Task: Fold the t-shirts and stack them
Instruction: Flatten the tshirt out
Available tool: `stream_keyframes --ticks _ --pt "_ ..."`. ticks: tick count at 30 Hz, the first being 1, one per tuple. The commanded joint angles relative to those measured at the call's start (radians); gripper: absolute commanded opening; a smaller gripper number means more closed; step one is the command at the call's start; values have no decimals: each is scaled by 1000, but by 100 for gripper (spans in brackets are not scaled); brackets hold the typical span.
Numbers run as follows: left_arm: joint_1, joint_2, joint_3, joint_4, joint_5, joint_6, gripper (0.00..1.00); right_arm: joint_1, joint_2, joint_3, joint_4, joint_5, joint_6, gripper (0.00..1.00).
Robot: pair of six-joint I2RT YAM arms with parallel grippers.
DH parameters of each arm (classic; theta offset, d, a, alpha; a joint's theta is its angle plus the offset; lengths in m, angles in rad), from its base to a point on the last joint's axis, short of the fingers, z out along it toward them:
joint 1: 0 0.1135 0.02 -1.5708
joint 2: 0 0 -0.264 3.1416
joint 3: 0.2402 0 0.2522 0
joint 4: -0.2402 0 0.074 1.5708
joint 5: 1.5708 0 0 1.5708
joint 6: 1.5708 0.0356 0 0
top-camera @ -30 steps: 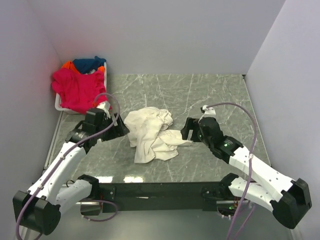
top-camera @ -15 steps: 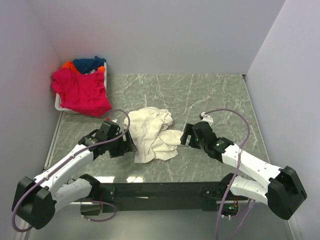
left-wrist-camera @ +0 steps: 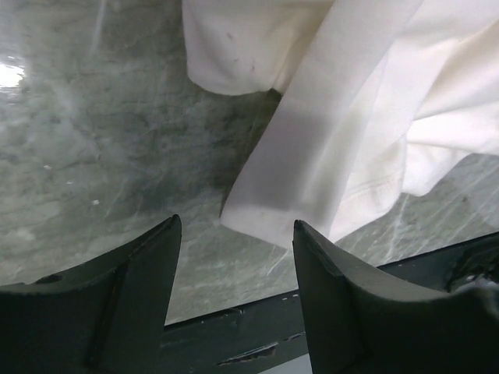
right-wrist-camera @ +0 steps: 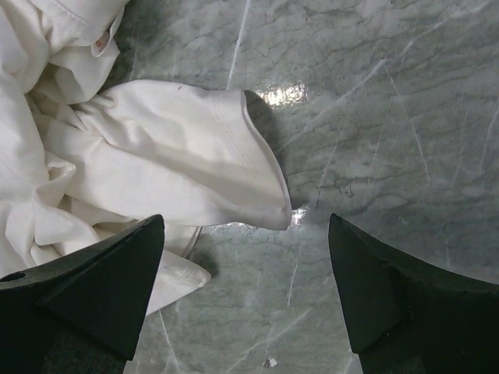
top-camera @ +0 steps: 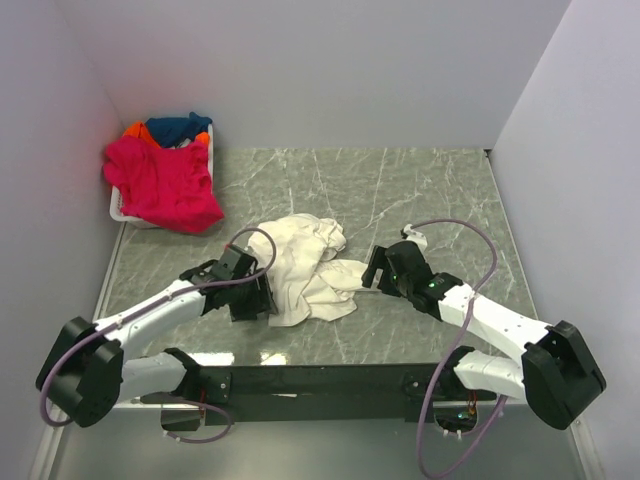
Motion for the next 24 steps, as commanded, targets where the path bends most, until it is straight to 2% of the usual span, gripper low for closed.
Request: stream_keyframes --ticks 1,9,17,23,24 --pt "-30 68 22 54 -18 -6 65 -12 25 8 51 -8 11 92" --pt "-68 184 74 31 -93 6 61 -29 34 13 62 -15 4 92" --pt "-105 247 96 54 -76 14 49 -54 34 14 57 -20 -3 92" --pt "-121 282 103 40 -78 26 26 -72 36 3 71 -41 0 92" --pt "-122 287 102 39 -81 26 17 -71 37 3 76 -47 -2 92"
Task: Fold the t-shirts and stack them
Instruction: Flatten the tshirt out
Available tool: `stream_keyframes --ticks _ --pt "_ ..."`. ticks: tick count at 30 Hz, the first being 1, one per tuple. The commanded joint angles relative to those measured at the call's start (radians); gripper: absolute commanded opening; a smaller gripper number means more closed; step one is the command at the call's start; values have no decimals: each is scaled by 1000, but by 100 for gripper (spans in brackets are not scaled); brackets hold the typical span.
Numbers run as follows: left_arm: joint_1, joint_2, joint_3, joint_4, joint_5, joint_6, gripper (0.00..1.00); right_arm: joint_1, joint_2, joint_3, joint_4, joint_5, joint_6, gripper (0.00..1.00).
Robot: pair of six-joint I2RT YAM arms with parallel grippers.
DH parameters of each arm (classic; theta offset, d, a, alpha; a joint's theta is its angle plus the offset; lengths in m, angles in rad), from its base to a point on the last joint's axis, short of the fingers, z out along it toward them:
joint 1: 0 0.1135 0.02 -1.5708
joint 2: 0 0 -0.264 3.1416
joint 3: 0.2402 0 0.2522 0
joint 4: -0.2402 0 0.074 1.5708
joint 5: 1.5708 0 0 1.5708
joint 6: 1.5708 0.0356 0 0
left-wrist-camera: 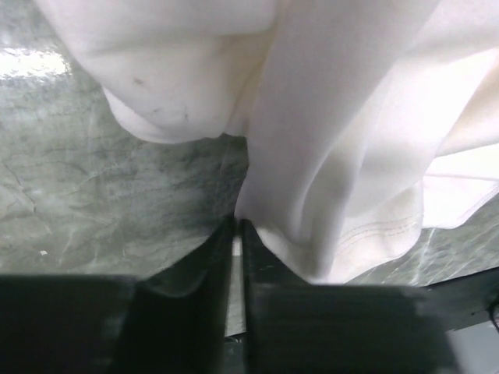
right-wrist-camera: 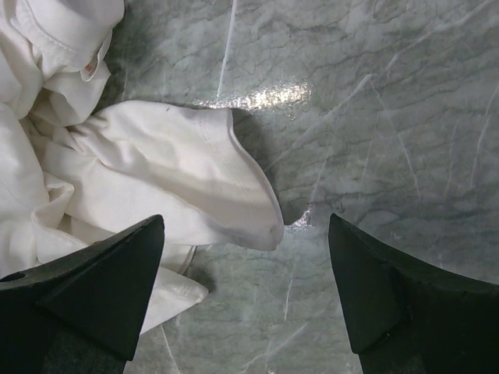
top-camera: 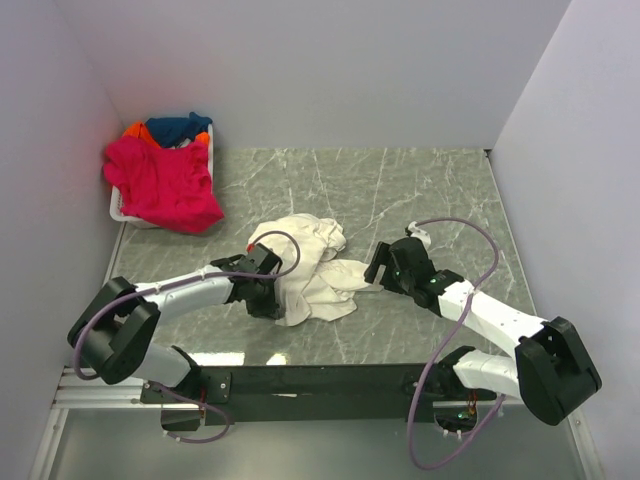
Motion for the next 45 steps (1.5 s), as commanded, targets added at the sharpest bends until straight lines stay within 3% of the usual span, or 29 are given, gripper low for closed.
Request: stream_keyframes --ticks 1,3,16,21,22,23,24,27,30,36,43,45 --pt "-12 29 0 -10 -30 26 12 -8 2 3 44 -11 -2 92" --pt "-12 23 -7 -21 -51 24 0 -10 15 3 52 -14 -4 91" --pt "-11 -118 146 -172 -191 -19 0 -16 122 18 98 -60 -29 64" --pt "9 -152 166 -192 -223 -24 0 -20 141 35 97 -81 -47 40" --pt "17 -156 168 -194 -226 -20 0 -22 139 41 92 -78 -45 32" --pt "28 -167 169 -193 -225 -17 0 -23 136 44 77 -74 -44 15" --pt "52 -175 172 -191 -223 -13 0 -23 133 51 69 -62 -44 10" --pt "124 -193 195 -179 -211 15 0 -37 107 83 14 -30 -52 1" --pt "225 -198 259 -154 -162 62 0 -74 56 138 -52 -14 -73 0" --pt "411 -94 577 -142 -81 171 0 -216 -21 366 -182 15 -180 0" --pt "571 93 1197 -110 56 165 0 -330 15 804 -308 84 -318 0" --pt "601 138 1299 -101 85 144 0 -339 21 879 -313 104 -331 0"
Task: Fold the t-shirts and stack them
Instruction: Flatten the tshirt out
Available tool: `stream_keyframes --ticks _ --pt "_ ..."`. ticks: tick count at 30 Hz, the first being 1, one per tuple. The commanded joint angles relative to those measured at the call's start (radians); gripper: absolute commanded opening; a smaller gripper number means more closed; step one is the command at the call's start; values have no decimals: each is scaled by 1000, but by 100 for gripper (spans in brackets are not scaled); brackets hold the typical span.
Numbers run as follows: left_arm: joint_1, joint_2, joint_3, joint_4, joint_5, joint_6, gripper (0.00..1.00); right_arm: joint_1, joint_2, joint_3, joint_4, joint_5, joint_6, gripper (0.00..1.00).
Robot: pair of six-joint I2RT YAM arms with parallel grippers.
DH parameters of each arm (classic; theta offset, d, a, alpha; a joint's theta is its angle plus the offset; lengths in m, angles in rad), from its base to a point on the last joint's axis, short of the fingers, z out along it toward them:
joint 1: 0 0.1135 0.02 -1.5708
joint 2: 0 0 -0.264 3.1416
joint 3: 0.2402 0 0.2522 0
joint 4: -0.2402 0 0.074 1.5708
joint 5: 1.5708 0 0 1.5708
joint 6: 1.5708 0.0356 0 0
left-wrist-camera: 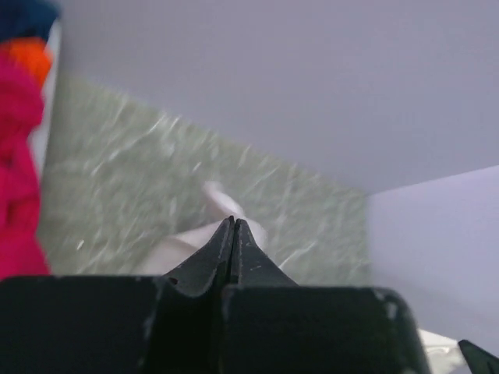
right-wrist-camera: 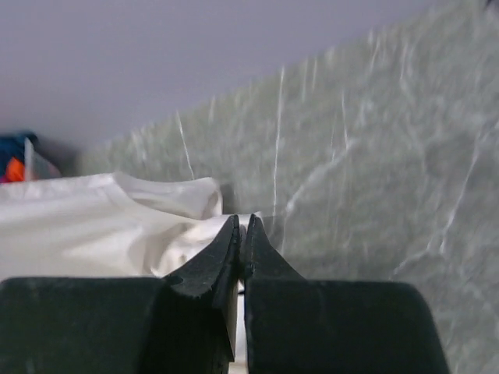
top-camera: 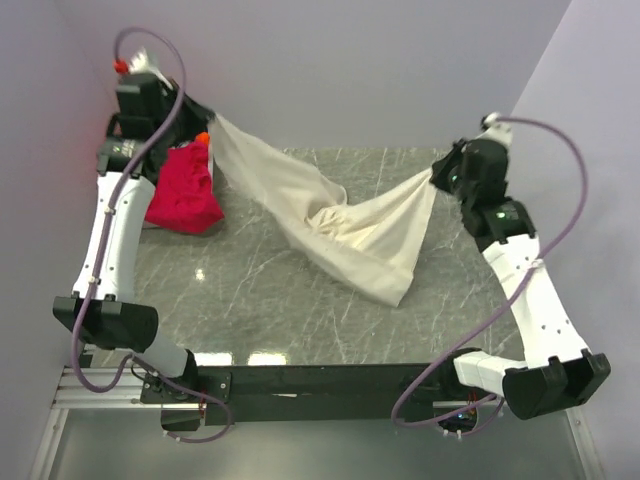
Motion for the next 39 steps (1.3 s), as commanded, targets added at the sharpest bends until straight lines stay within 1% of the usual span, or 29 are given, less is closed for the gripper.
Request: stream_keyframes --ticks 1,3,6,8,11,14,15,16,18,20,21,23,24,26,29,30,31,32,33,34,35,36,39 --pt "34 23 214 77 116 -25 0 -26 -1 187 -40 71 -77 0" --pt "51 8 227 117 135 -67 0 -27 -2 272 -46 87 -86 0" --pt "62 -75 160 202 149 -99 0 -27 -23 320 -51 99 -95 0" --pt "62 -153 69 231 136 -101 0 -27 -55 335 -44 114 -114 0" --pt "63 -245 -101 222 136 -98 0 -27 -99 315 -18 162 -154 0" --pt "63 -337 -222 209 129 -99 0 -26 -106 318 -9 220 -174 0" --pt "63 -362 -300 203 118 -99 0 -26 -106 320 -8 229 -187 0" --pt "63 -402 -334 200 115 -98 0 -26 -102 317 2 238 -194 0" --pt "63 -436 -426 188 94 -93 0 -30 -93 289 20 240 -212 0" --pt "63 -469 -477 177 75 -82 0 -39 -70 257 52 239 -212 0" --pt "63 -476 -529 173 66 -67 0 -53 -60 213 64 235 -208 0" --pt "63 -492 -577 157 41 -53 0 -73 -27 165 106 222 -194 0" --pt "62 -496 -625 156 40 -36 0 -97 -11 121 115 217 -171 0" --pt "63 -505 -695 160 47 -16 0 -119 36 82 111 190 -148 0" --pt "62 -503 -770 162 99 5 0 -134 107 70 23 159 -100 51" --pt "62 -503 -785 159 112 11 0 -134 124 64 -33 131 -85 71" --pt "62 -508 -802 157 121 16 0 -133 124 50 -52 116 -71 76" --pt "62 -514 -834 150 132 25 0 -133 118 -5 -64 101 -50 80" --pt "62 -522 -850 146 132 30 0 -128 87 -42 -70 64 -40 87" --pt "62 -537 -864 143 135 34 0 -119 67 -82 -72 50 -33 88" --pt "62 -543 -885 131 130 50 0 -110 44 -159 -77 39 -13 89" --pt "62 -548 -894 124 126 57 0 -98 -5 -197 -84 28 -1 89" --pt "63 -549 -913 88 118 91 0 -38 -97 -339 -138 -22 59 90"
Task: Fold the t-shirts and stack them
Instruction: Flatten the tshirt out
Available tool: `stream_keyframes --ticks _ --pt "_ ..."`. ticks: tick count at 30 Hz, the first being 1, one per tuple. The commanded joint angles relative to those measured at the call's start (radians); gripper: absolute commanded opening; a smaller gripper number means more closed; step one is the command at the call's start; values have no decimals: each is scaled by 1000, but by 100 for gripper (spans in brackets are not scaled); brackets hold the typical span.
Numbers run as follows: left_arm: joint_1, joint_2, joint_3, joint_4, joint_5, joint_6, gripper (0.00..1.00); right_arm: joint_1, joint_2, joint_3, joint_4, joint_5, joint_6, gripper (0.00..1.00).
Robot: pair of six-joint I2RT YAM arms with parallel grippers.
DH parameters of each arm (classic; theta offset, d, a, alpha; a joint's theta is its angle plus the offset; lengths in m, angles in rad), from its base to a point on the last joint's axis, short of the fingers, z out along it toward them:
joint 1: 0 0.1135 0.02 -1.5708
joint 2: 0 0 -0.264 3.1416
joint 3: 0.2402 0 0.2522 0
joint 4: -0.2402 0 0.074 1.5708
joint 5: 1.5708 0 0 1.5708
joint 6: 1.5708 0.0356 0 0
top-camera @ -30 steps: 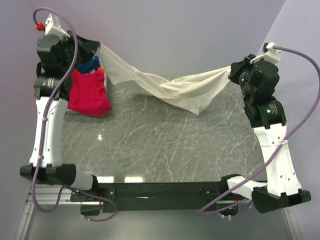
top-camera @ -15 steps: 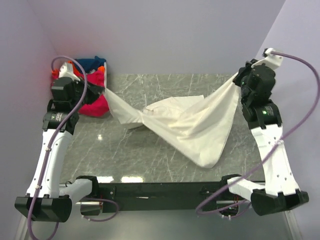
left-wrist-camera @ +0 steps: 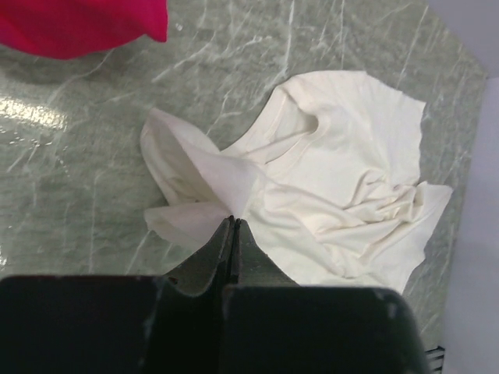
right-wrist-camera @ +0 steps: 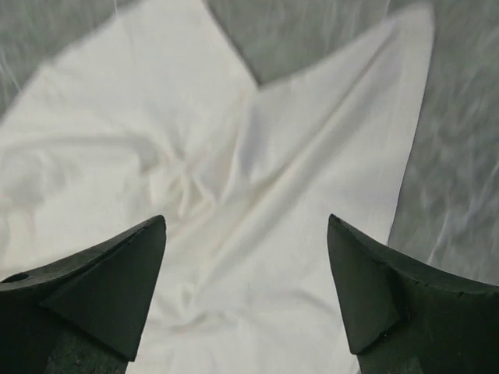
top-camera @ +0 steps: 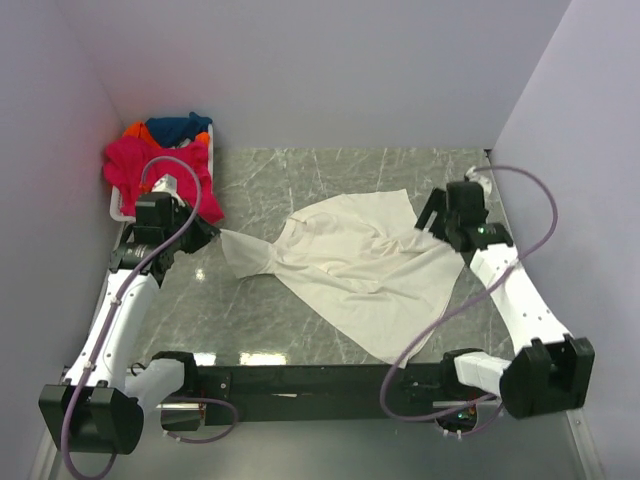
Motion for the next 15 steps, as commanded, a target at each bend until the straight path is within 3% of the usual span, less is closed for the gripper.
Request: stream_keyframes --ticks 1,5,8,15 --pt "5 -27 -11 -15 12 67 0 75 -139 -109 -71 -73 99 90" --pt "5 -24 -32 -15 15 84 0 206 -202 -275 -83 -96 243 87" --pt "5 -15 -35 -3 23 87 0 234 -199 -341 -53 -121 306 87" --pt "5 20 -34 17 33 99 0 244 -22 -337 50 -101 288 87"
